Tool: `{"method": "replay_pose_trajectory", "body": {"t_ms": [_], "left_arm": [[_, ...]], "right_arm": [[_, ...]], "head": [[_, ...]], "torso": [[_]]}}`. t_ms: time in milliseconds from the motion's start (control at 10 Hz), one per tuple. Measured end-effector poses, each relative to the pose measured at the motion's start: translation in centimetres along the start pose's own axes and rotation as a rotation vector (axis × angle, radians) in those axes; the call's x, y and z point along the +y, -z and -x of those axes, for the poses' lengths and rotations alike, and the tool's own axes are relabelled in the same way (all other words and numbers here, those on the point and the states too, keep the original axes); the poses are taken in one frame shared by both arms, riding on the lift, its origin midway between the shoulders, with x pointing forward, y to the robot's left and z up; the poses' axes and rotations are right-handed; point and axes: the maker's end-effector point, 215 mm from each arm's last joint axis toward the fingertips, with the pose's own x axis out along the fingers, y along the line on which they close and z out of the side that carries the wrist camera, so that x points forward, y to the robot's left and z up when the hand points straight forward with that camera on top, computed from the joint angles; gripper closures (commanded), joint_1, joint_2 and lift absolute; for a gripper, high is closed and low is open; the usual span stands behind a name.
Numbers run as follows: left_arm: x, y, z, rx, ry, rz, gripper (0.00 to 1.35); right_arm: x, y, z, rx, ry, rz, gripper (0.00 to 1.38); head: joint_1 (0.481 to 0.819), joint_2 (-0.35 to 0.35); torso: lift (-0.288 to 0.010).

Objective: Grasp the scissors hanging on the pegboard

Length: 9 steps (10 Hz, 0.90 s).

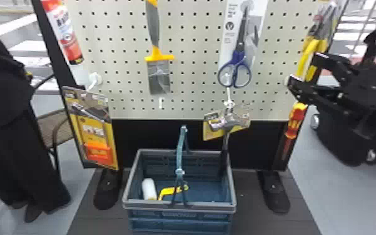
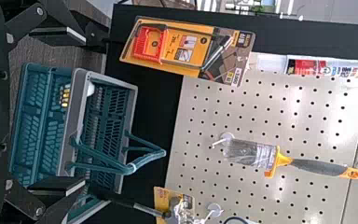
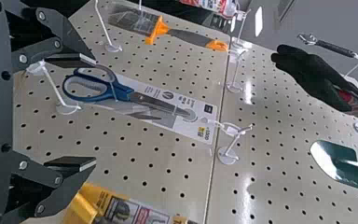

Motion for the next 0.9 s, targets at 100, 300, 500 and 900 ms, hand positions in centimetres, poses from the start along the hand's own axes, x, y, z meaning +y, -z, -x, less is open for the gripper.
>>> {"method": "replay_pose_trajectory", "body": {"t_ms": [100,300,500,900], "left_arm": [[-0.1,0.0,-0.1,-0.001,0.004,-0.001,0.23],[-0.4,-0.1,-0.2,-0.002,0.012,0.003,0.23],[-0.5,-0.1,-0.2,-0.001,0.014,0.006,0.23],[-1.0,-0.1,-0.4,0.002,0.030,0.008,0.23]], "right_arm": [[0.2,0.1,-1.2,-0.006,-0.019,-0.012,0.51],[0.5,0.3,-3.4,-0.016,-0.051,-0.032,0.51],[0.5,0.1,-5.5,-0.028,-0.079,-0.040,0.51],[1.0,-1.5,-10.5,-0.047,-0.180,-0.034,0.51]], "head": [[0.549,0.000],[0.549,0.000],[0.549,0.000],[0.549,0.000]], "torso": [[-0.100],[-0.100],[-0.100],[-0.100]]}}
